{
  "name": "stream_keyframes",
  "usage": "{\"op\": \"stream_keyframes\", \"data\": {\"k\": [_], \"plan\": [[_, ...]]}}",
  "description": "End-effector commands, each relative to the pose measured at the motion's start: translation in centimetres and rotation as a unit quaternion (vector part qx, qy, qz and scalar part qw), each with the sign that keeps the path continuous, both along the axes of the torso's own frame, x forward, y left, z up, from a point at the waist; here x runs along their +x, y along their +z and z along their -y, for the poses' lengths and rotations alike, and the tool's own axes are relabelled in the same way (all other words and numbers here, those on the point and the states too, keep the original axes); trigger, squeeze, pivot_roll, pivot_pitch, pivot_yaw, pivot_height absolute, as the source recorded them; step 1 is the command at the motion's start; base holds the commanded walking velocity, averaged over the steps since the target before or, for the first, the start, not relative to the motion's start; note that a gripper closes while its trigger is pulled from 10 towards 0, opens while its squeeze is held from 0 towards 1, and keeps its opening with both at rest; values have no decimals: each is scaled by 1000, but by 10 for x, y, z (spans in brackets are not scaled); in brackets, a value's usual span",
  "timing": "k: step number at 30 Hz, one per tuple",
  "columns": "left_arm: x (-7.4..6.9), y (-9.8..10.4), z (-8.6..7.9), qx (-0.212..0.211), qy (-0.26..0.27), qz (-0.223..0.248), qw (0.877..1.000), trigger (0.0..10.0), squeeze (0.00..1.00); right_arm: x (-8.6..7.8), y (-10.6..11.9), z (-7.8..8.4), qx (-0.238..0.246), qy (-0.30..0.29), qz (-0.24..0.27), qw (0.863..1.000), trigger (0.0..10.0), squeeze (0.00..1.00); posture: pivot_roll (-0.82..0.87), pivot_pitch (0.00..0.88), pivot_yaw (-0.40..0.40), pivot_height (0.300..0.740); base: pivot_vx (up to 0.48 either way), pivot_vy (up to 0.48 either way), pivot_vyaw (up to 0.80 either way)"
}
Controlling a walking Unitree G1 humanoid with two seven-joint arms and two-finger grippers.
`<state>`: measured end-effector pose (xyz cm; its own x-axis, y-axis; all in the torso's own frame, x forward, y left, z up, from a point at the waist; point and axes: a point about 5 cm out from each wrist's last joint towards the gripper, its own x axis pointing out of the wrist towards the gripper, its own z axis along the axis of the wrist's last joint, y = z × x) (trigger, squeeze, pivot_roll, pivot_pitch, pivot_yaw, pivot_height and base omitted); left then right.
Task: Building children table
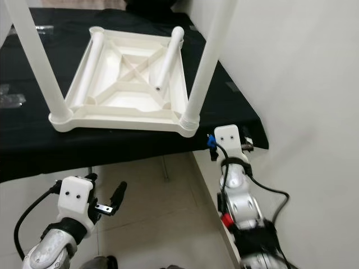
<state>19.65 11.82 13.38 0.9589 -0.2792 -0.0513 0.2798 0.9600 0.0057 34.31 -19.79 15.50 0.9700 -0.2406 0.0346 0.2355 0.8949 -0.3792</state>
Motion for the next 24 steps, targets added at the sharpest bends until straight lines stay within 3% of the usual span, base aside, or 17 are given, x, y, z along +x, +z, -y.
{"op": "stream_keyframes", "data": {"k": [1,7,11,12,17,20,24], "plan": [[-1,3,-2,0,-1,0,1000,10000,0,12,-4,6,13,-27,-3,1000,10000,0,145,178,-106,740,0,0,0],[-4,9,-7,6,3,6,1000,10000,0,26,4,14,35,-57,19,998,10000,0,154,205,-97,740,0,0,0],[-11,9,-5,11,-7,1,1000,10000,0,32,12,30,36,-85,34,995,10000,0,168,225,-91,740,0,0,0],[-14,9,-7,13,-9,-4,1000,10000,0,34,15,40,14,-100,35,994,10000,0,171,231,-84,740,0,0,0],[-15,9,-8,17,-13,-9,1000,10000,0,37,10,40,12,-102,21,994,10000,0,175,235,-78,740,0,0,0],[-14,11,-8,20,-17,-8,1000,10000,0,41,1,33,94,-89,2,992,10000,0,187,250,-70,740,0,0,0],[-14,11,-9,20,-16,-8,1000,10000,0,42,0,29,103,-81,0,991,10000,0,188,258,-68,740,0,0,0]]}}
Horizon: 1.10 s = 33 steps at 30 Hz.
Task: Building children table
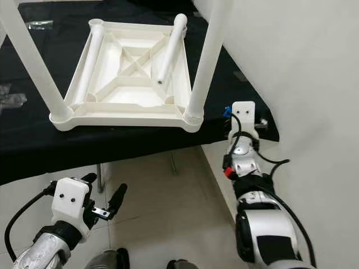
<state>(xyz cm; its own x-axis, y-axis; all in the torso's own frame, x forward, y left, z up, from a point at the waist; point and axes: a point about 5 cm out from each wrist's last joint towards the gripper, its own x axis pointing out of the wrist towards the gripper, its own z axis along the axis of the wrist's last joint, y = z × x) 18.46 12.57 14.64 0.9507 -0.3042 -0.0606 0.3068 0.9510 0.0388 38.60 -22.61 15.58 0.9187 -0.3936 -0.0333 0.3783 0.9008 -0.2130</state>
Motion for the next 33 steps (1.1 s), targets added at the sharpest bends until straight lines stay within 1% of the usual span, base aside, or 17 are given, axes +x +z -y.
{"op": "stream_keyframes", "data": {"k": [1,2,3,4,5,10,11,15,19,22,24,26,27,29,30,31,33], "plan": [[-2,0,-2,3,-1,-7,1000,10000,0,1,-2,-4,24,8,4,1000,10000,0,197,252,-65,740,0,0,0],[-2,1,-2,5,-1,-6,1000,10000,0,3,-2,-7,37,11,3,999,10000,0,199,256,-64,740,0,0,0],[-2,1,-2,7,-2,-6,1000,10000,0,4,-2,-10,30,12,0,999,10000,0,199,256,-64,740,0,0,0],[-2,2,-2,7,-3,-5,1000,10000,0,5,0,-12,39,14,3,999,10000,0,202,266,-64,740,0,0,0],[-3,2,-2,8,-3,-4,1000,10000,0,6,2,-13,31,12,5,999,10000,0,202,266,-64,740,0,0,0],[-3,3,-3,10,0,-5,1000,10000,0,9,8,-13,29,6,16,999,10000,0,207,254,-69,740,0,0,0],[-3,3,-3,9,0,-5,1000,10000,0,9,9,-11,45,-2,16,999,10000,0,204,260,-70,740,0,0,0],[-3,3,-3,8,0,-6,1000,10000,0,10,11,-11,52,1,17,998,10000,0,201,259,-67,740,0,0,0],[-1,3,-3,8,-1,-5,1000,10000,0,13,12,-17,59,35,21,997,10000,0,203,256,-70,740,0,0,0],[0,4,-3,9,-1,-5,1000,10000,0,14,14,-21,65,47,28,996,10000,0,203,256,-71,740,0,0,0],[0,4,-5,9,0,-5,1000,10000,0,16,13,-32,75,80,26,994,10000,0,197,259,-72,740,0,0,0],[1,4,-5,10,0,-4,1000,10000,0,17,14,-40,73,106,25,991,10000,0,200,260,-76,740,0,0,0],[1,4,-5,10,0,-4,1000,10000,0,17,14,-40,73,106,25,991,10000,0,200,260,-76,740,0,0,0],[2,3,-5,11,0,-4,1000,10000,0,18,14,-47,79,125,25,989,10000,0,194,258,-77,740,0,0,0],[2,3,-5,11,0,-4,1000,10000,0,18,14,-47,79,125,25,989,10000,0,194,258,-77,740,0,0,0],[3,3,-5,11,0,-3,1000,10000,0,18,12,-55,78,146,20,986,10000,0,192,255,-77,740,0,0,0],[3,3,-5,11,0,-3,1000,10000,0,18,12,-55,78,146,20,986,10000,0,192,255,-77,740,0,0,0]]}}
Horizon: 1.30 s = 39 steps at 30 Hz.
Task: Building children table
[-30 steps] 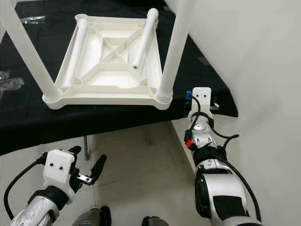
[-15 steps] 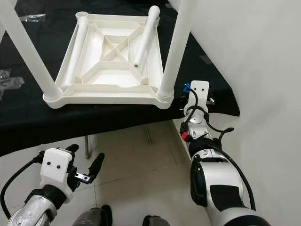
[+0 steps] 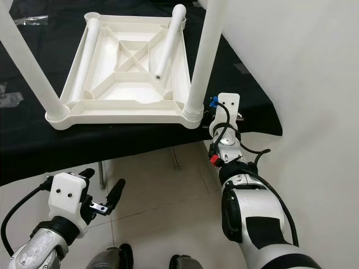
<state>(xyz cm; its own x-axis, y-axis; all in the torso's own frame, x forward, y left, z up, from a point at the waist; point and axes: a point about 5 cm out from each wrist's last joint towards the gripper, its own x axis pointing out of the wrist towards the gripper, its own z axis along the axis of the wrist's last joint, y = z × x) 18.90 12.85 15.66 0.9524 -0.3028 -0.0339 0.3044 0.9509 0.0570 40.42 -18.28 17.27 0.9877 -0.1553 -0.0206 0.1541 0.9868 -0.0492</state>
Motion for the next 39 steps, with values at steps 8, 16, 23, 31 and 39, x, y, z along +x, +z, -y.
{"op": "stream_keyframes", "data": {"k": [8,16,23,31,39], "plan": [[2,-6,-1,9,0,-15,1000,10000,0,-2,-11,-44,22,93,-5,995,10000,0,188,257,-81,740,0,0,0],[6,-4,0,6,3,-6,1000,10000,0,-3,5,-87,64,145,47,986,10000,0,177,246,-87,740,0,0,0],[6,-4,0,6,3,-5,1000,10000,0,-9,8,-113,88,183,58,977,10000,0,171,242,-90,740,0,0,0],[6,-7,-2,7,8,-6,1000,10000,0,-31,-4,-151,100,246,62,962,10000,0,172,210,-96,740,0,0,0],[5,-10,-1,7,8,-7,1000,10000,0,-20,6,-117,64,150,82,983,10000,0,170,188,-98,740,0,0,0]]}}
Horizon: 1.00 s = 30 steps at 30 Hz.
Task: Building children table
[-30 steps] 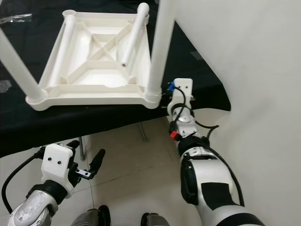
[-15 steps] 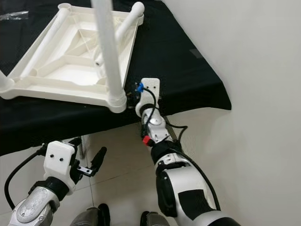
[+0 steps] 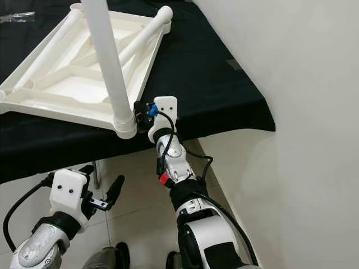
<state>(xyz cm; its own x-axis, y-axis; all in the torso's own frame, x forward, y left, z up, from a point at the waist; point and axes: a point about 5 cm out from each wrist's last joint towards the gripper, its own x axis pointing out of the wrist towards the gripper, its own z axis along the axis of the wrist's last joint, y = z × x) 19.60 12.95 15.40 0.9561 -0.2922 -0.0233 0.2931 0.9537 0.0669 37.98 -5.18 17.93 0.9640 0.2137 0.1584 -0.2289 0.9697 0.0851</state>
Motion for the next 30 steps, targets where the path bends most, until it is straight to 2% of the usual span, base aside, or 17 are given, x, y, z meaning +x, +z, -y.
{"op": "stream_keyframes", "data": {"k": [1,2,8,9,10,11,14,17,19,20,22,23,26,27,28,29,30], "plan": [[-2,-7,0,4,2,-14,1000,10000,0,4,0,14,-5,-40,-7,999,10000,0,170,188,-98,740,0,0,0],[-2,-7,1,3,2,-13,1000,10000,0,8,3,27,-9,-68,-6,998,10000,0,170,188,-98,740,0,0,0],[-1,-7,2,2,1,-13,1000,10000,0,11,6,37,-16,-87,-5,996,10000,0,169,184,-96,740,0,0,0],[-1,-7,2,3,0,-13,1000,10000,0,14,10,51,-21,-116,3,993,10000,0,168,184,-98,740,0,0,0],[-1,-7,2,3,0,-13,1000,10000,0,14,10,51,-21,-116,3,993,10000,0,168,184,-98,740,0,0,0],[-1,-8,4,2,0,-13,1000,10000,0,18,15,78,-42,-165,10,985,10000,0,169,185,-99,740,0,0,0],[-1,-8,4,0,0,-13,1000,10000,0,20,16,86,-54,-169,10,984,10000,0,169,185,-99,740,0,0,0],[-2,-9,5,14,-9,-11,1000,10000,0,23,14,108,-64,-112,-11,992,10000,0,173,182,-105,740,0,0,0],[-2,-9,5,14,-9,-11,1000,10000,0,23,14,108,-64,-112,-11,992,10000,0,173,182,-105,740,0,0,0],[-4,-10,4,19,-10,-12,1000,10000,0,20,18,144,-46,-83,-9,995,10000,0,170,183,-106,740,0,0,0],[-4,-10,4,19,-10,-12,1000,10000,0,20,18,144,-46,-83,-9,995,10000,0,170,183,-106,740,0,0,0],[-4,-11,3,20,-8,-13,1000,10000,0,19,20,156,-38,-76,-10,996,10000,0,170,183,-106,740,0,0,0],[-4,-14,1,19,-5,-19,1000,10000,0,6,17,182,-33,57,-39,997,10000,0,162,180,-101,740,0,0,0],[-4,-15,1,19,-6,-19,1000,10000,0,-1,16,184,-49,119,-34,991,10000,0,158,178,-97,740,0,0,0],[-4,-15,1,19,-6,-19,1000,10000,0,-1,16,184,-49,119,-34,991,10000,0,158,178,-97,740,0,0,0],[-4,-16,1,19,-7,-20,1000,10000,0,-8,13,183,-47,174,-40,983,10000,0,161,173,-97,740,0,0,0],[-4,-16,1,19,-7,-20,1000,10000,0,-8,13,183,-47,174,-40,983,10000,0,161,173,-97,740,0,0,0]]}}
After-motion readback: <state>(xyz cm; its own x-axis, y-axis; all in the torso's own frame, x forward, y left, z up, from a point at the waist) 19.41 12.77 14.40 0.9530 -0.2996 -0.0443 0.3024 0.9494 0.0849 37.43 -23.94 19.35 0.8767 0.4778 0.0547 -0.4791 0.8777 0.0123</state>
